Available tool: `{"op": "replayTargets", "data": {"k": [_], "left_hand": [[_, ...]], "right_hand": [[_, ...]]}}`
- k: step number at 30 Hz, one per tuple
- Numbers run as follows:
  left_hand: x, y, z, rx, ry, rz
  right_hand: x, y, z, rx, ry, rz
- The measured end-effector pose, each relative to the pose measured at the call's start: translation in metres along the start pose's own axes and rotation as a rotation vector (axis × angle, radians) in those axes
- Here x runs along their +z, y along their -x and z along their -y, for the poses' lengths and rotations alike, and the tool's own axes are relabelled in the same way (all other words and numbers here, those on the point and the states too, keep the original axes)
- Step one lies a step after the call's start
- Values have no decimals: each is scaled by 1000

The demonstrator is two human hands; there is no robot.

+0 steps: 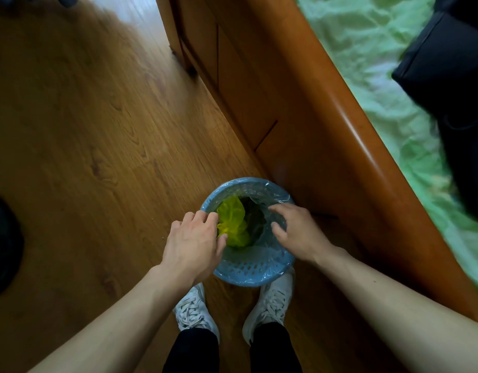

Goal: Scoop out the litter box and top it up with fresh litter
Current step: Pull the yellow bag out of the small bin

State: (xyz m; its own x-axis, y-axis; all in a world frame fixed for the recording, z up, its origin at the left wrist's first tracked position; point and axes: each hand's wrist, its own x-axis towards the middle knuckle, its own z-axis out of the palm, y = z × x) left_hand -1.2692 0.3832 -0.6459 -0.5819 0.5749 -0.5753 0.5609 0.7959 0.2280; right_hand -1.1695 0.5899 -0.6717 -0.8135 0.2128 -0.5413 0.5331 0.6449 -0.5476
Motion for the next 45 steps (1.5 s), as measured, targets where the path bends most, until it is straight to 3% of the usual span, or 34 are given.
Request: {"op": "replayTargets", "data": {"k": [7, 12, 19, 26, 30, 31, 36, 39, 41, 45], "left_hand": [[-2, 1, 5, -26, 23, 15], [-1, 2, 11, -39, 13, 20], [1, 5, 5, -10, -23, 27], [-1, 6, -2, 10, -25, 4], [-1, 7, 0, 2, -26, -2], [-1, 7, 1, 1, -26, -2], [2, 12, 3, 5, -22, -8], [3, 14, 4, 0, -22, 4], [3, 15, 4, -3, -22, 9], [-1, 16, 3, -4, -18, 13]], "right_hand": [[0, 3, -1, 35, 166, 248], [4, 0, 2, 57, 278, 23], [4, 1, 20, 80, 417, -108], [4, 1, 15, 168, 308, 64], [7, 4, 9, 104, 356, 357], [8, 4, 9, 90, 387, 362], [14, 4, 18, 100, 316, 64], [14, 4, 26, 172, 350, -25], [11, 2, 27, 153, 428, 43], [12, 5, 20, 33, 551, 364]]}}
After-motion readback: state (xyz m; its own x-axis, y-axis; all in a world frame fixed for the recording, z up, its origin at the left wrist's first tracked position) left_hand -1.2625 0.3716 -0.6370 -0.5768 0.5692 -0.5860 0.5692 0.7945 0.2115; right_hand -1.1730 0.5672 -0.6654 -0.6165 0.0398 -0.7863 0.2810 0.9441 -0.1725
